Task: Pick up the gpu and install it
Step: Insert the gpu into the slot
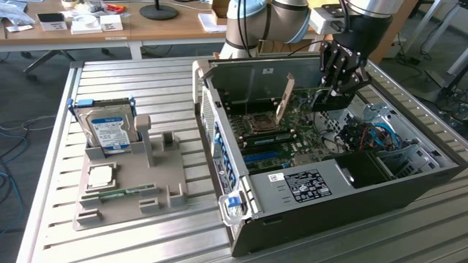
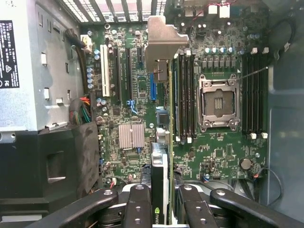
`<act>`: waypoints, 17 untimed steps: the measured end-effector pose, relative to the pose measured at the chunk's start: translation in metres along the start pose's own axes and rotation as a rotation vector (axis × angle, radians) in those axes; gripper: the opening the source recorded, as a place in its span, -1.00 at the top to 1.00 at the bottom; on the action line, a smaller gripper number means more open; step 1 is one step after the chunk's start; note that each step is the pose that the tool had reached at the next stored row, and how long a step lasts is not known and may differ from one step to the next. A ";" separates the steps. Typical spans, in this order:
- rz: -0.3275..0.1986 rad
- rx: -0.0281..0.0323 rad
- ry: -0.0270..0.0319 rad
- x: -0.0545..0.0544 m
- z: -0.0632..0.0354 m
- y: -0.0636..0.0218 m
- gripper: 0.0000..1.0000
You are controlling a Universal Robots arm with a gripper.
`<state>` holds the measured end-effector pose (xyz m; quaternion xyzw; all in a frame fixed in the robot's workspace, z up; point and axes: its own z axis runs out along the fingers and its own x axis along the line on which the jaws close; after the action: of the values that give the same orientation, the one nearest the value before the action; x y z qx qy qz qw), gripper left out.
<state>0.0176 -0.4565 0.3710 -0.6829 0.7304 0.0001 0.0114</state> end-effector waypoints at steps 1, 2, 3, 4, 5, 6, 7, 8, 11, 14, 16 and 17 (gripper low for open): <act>0.000 0.0000 0.0000 0.000 0.0000 0.0000 0.47; 0.000 0.0000 0.0000 0.000 0.0000 0.0000 0.47; 0.000 0.0000 0.0000 0.000 0.0000 0.0000 0.47; 0.000 0.0000 0.0000 0.000 0.0000 0.0006 0.47; 0.000 0.0002 -0.0003 0.000 0.0002 0.0021 0.47; 0.000 0.0002 -0.0003 0.000 0.0003 0.0039 0.47; 0.000 0.0002 -0.0002 0.000 0.0004 0.0059 0.47; 0.000 0.0002 0.0000 0.001 0.0006 0.0077 0.47; 0.000 0.0002 0.0000 0.001 0.0011 0.0137 0.47; 0.000 0.0002 0.0000 0.001 0.0017 0.0187 0.47; 0.000 0.0002 0.0001 0.001 0.0017 0.0191 0.47; 0.000 0.0002 -0.0001 0.001 0.0020 0.0192 0.47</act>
<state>-0.0016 -0.4565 0.3687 -0.6829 0.7304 0.0001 0.0115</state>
